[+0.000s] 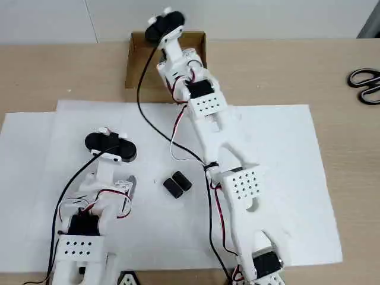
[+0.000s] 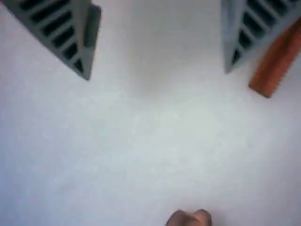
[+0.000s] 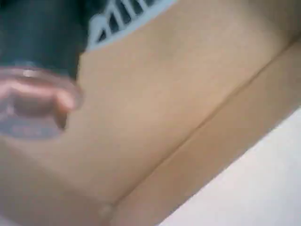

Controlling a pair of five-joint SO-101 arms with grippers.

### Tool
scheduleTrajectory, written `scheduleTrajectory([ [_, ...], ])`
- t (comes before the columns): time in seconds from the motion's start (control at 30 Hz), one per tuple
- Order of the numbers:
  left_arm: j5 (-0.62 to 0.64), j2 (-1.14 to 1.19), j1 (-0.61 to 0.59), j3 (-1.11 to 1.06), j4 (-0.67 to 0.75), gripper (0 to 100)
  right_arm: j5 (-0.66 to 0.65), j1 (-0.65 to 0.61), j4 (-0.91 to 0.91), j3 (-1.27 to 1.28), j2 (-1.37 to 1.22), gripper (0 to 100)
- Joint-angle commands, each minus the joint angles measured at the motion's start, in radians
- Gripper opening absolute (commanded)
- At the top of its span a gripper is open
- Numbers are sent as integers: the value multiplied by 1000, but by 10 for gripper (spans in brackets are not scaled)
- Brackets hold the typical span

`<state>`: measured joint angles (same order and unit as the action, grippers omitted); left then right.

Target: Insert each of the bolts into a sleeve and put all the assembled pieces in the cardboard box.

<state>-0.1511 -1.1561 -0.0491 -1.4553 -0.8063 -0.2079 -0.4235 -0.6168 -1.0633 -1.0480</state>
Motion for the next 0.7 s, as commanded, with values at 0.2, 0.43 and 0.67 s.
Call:
scheduleTrajectory([
  [0.2, -2, -9, -3, 4, -9, 173, -129, -42, -105, -74, 8, 244],
  [0.43, -2, -9, -3, 4, -9, 173, -144, -39, -179, -195, 12, 157],
  [0.67, -2, -9, -3, 4, -9, 173, -63, -82, -731, -466, 8, 37],
])
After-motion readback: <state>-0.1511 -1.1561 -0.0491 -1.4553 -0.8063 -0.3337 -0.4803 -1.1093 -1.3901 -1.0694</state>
